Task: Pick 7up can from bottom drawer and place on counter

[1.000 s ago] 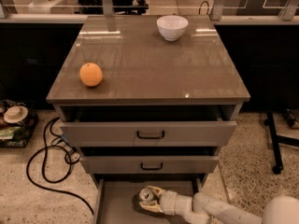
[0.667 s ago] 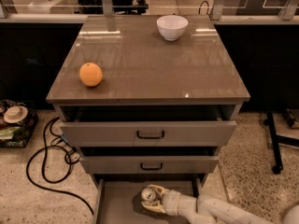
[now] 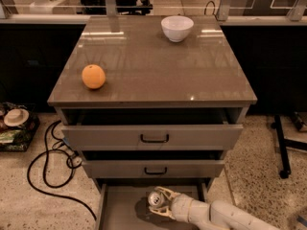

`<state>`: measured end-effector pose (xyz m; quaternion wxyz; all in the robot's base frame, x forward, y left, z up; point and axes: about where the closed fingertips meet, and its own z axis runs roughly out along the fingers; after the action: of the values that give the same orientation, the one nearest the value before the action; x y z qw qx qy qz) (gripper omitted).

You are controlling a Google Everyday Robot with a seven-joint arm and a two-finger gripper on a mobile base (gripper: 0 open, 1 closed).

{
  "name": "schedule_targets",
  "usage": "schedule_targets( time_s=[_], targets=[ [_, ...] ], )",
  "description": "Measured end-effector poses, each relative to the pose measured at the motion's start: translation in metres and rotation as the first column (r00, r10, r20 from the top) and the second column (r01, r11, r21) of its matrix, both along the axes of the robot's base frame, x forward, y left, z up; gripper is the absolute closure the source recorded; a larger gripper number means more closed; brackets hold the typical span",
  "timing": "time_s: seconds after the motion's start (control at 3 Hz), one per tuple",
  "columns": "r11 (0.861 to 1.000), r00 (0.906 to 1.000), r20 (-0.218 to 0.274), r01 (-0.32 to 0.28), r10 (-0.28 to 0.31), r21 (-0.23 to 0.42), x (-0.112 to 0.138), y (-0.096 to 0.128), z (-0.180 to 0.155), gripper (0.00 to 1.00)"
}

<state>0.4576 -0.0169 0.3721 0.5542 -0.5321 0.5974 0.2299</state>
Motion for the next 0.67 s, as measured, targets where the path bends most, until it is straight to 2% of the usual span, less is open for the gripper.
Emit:
schedule_targets(
  time_s=[0.33, 0.67],
  targets=[
    [0.999, 0.9988, 0.046, 0.02, -0.018, -0.044, -0.0063, -0.0033, 0.0218, 1.0],
    [0.999, 0.9988, 0.046, 0.02, -0.018, -0.044, -0.0064, -0.0033, 0.0218, 1.0]
  ],
)
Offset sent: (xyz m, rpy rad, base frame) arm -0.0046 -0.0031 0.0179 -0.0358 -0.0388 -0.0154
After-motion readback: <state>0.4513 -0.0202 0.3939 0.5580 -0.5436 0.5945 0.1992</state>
